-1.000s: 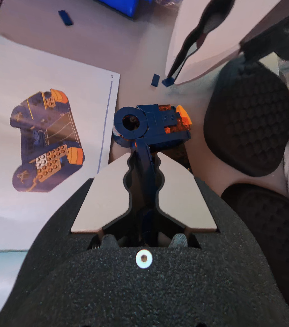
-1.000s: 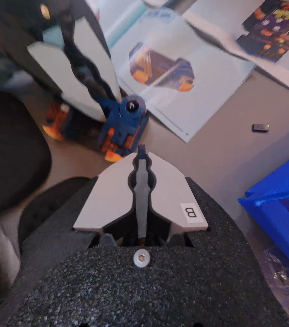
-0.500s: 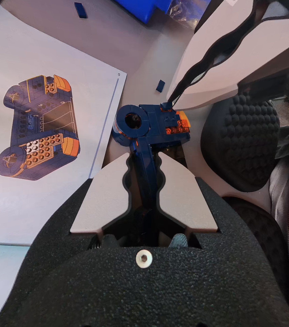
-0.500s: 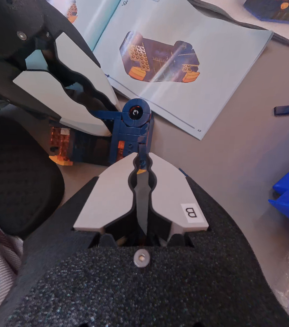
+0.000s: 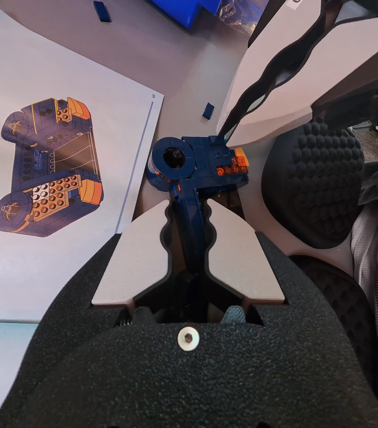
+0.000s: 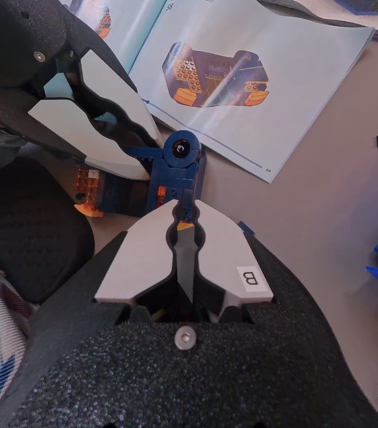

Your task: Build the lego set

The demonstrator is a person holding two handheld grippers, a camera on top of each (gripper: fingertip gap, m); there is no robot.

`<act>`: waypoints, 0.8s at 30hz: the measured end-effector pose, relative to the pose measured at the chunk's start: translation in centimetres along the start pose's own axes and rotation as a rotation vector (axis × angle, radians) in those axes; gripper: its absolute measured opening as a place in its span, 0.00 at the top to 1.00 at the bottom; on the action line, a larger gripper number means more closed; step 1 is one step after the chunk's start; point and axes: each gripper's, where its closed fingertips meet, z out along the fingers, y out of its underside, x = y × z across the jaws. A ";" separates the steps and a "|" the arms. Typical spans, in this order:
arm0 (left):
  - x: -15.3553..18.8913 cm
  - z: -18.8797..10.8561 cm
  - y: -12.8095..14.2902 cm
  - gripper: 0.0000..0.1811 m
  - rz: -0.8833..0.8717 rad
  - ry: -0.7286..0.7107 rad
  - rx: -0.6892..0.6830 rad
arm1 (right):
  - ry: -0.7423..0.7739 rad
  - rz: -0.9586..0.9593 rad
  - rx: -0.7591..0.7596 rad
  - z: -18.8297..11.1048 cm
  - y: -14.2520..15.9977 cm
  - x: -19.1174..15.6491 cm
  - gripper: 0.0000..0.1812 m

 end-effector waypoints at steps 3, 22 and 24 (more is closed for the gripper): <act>0.0 0.0 0.0 0.86 0.002 0.002 -0.002 | -0.022 0.007 0.003 0.0 0.0 -0.1 0.95; 0.2 -0.1 0.2 0.87 0.024 0.022 -0.006 | -0.299 0.191 0.050 0.0 0.1 -0.4 0.99; 0.2 -0.1 0.2 0.87 0.026 0.025 -0.006 | -0.301 0.192 0.048 0.0 0.2 -0.4 0.99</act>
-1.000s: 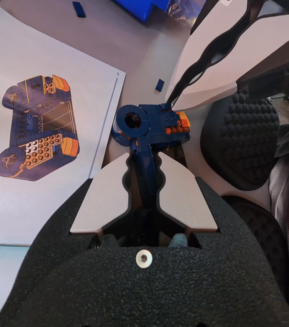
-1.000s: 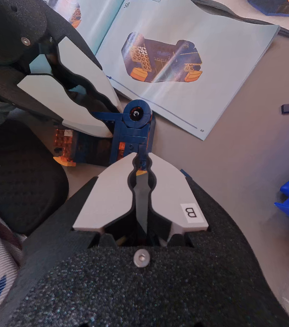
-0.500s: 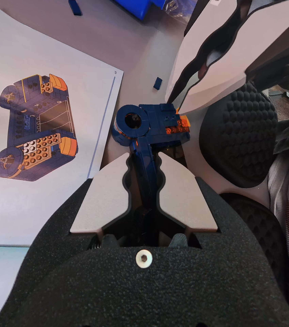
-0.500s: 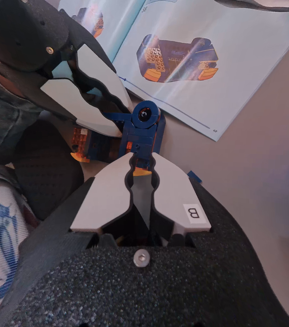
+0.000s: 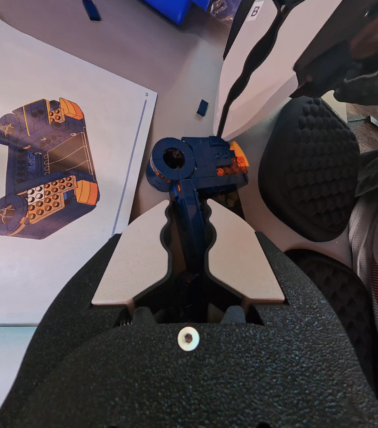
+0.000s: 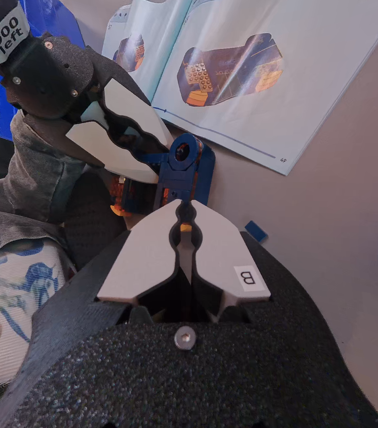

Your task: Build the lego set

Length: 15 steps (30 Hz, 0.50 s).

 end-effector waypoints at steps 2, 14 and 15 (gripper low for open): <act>0.0 0.0 0.0 0.87 0.003 -0.001 0.001 | 0.012 -0.006 -0.006 0.0 0.0 0.0 0.99; -0.1 0.1 -0.1 0.87 0.053 -0.020 0.008 | 0.235 -0.190 -0.170 0.1 0.0 0.0 0.98; 0.0 0.1 -0.1 0.87 0.054 -0.021 0.008 | 0.248 -0.203 -0.183 0.1 0.0 0.0 0.98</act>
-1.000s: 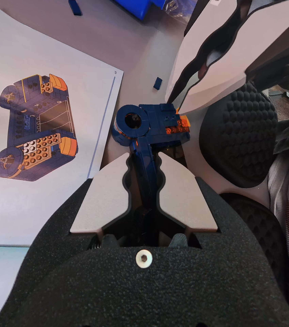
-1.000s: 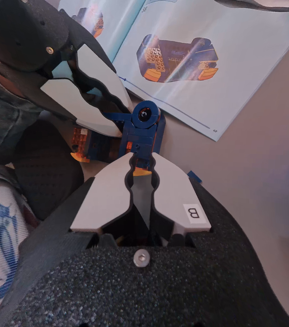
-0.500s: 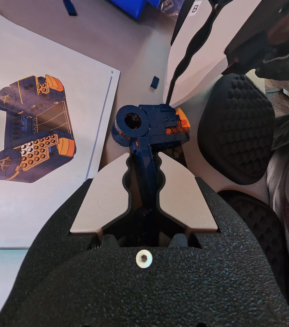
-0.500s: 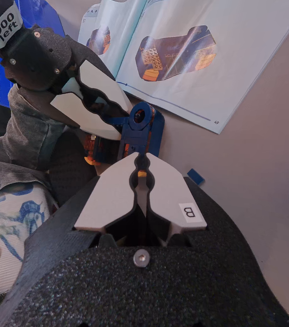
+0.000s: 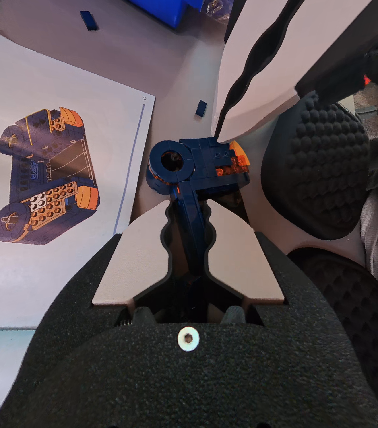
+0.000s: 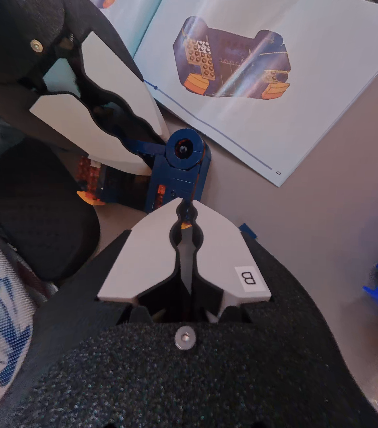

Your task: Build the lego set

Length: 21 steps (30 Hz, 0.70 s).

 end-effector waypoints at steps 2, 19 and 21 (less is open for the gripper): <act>0.0 0.0 0.0 0.87 0.007 -0.003 -0.001 | 0.018 -0.019 -0.023 0.0 0.0 0.0 0.98; 0.1 0.1 0.1 0.85 0.035 -0.011 -0.011 | 0.124 -0.175 -0.147 0.1 -0.3 0.2 1.00; 0.1 0.0 0.2 0.86 0.017 -0.005 -0.014 | 0.098 -0.222 -0.049 0.0 -0.7 0.3 1.00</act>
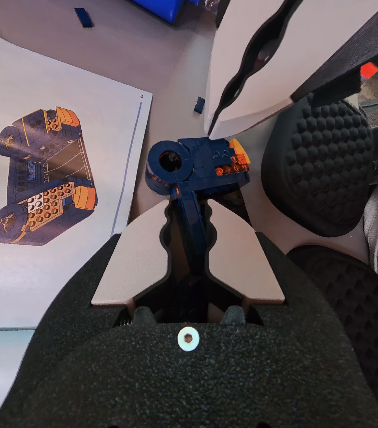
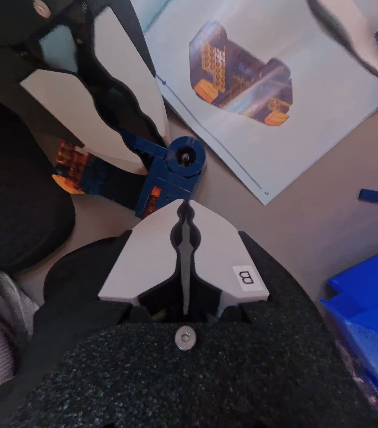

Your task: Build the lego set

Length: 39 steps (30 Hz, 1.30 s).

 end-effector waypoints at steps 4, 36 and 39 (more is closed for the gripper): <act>0.0 0.0 -0.1 0.86 -0.020 0.013 0.004 | -0.005 0.105 0.316 -3.8 -0.7 1.7 0.95; -0.3 0.2 -1.1 0.87 -0.117 -0.038 0.068 | 0.172 0.210 0.197 -1.6 0.5 -0.9 0.96; -0.1 0.5 -1.3 0.87 -0.132 -0.059 0.074 | 0.209 0.221 0.151 -1.1 0.7 -0.8 0.96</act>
